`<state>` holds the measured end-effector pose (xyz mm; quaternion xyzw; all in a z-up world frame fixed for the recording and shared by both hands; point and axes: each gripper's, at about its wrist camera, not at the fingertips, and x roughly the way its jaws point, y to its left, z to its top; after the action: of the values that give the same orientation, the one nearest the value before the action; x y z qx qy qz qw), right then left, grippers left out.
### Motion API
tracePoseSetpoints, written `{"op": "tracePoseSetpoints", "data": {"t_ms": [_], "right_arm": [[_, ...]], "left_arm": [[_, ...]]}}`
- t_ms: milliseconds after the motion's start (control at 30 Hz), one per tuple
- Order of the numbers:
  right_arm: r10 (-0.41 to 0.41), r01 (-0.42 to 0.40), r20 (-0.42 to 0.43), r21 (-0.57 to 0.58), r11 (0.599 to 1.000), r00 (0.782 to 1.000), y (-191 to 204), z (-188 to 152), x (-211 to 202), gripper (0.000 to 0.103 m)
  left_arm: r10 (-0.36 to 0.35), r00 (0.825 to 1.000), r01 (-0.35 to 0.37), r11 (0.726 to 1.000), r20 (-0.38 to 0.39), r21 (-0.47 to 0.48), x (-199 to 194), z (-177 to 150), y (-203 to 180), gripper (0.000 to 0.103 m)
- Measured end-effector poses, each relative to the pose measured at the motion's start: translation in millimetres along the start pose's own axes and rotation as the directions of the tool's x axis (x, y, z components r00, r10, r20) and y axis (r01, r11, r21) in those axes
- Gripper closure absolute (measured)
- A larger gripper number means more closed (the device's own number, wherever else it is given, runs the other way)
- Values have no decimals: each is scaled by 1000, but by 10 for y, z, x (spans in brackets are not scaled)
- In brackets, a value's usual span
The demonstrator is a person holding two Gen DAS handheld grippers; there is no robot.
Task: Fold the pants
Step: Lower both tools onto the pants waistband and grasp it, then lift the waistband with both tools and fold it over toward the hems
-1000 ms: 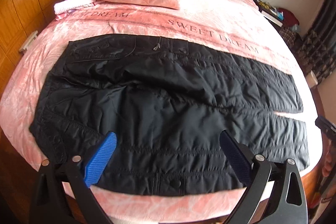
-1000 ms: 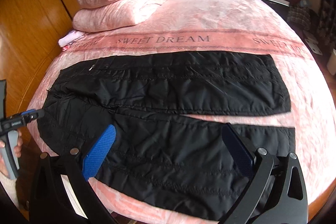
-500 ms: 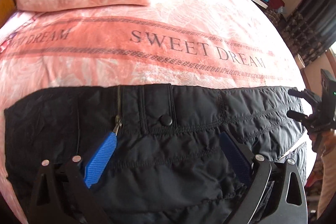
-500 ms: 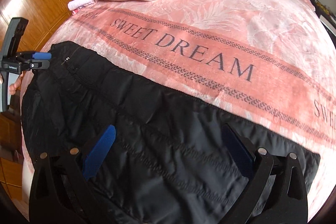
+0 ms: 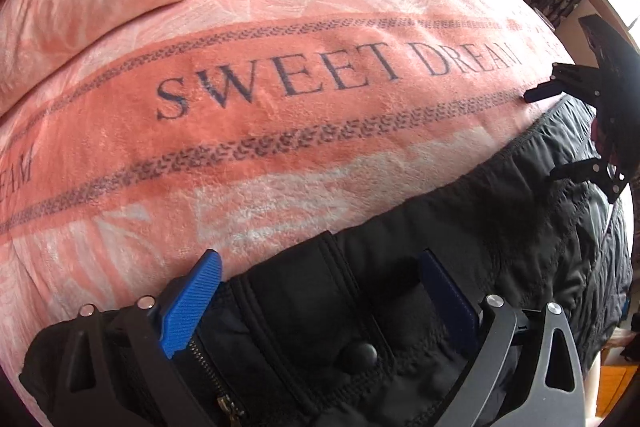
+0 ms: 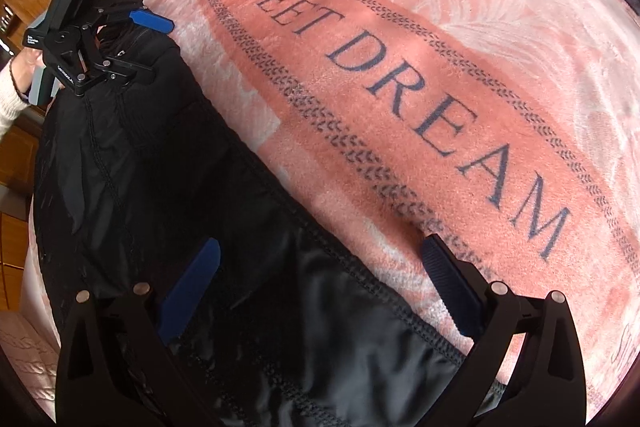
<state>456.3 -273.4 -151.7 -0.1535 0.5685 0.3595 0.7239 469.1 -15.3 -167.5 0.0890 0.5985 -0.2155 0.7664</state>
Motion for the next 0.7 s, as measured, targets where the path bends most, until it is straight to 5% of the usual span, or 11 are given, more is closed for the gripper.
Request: {"op": "tracePoseSetpoints", "data": {"t_ms": [167, 267, 333, 467, 700], "right_arm": [[-30, 31, 44, -28, 999, 999, 38, -68, 51, 2], [-51, 53, 41, -61, 997, 998, 67, -90, 52, 16], [-23, 25, 40, -67, 997, 999, 62, -91, 2, 55], [-21, 24, 20, -128, 992, 1000, 174, -125, -52, 93], [-63, 87, 163, -147, 985, 985, 341, -263, -337, 98]], "left_arm": [[47, 999, -47, 997, 12, -62, 98, 14, -51, 4], [58, 998, -58, 998, -7, 13, 108, -5, -160, 4], [48, 999, -47, 997, -16, 55, 87, -38, -190, 6], [28, 1000, -27, 997, -9, 74, -24, -112, -181, 13], [-25, 1000, 24, 996, 10, 92, -103, 7, -140, 12]]}}
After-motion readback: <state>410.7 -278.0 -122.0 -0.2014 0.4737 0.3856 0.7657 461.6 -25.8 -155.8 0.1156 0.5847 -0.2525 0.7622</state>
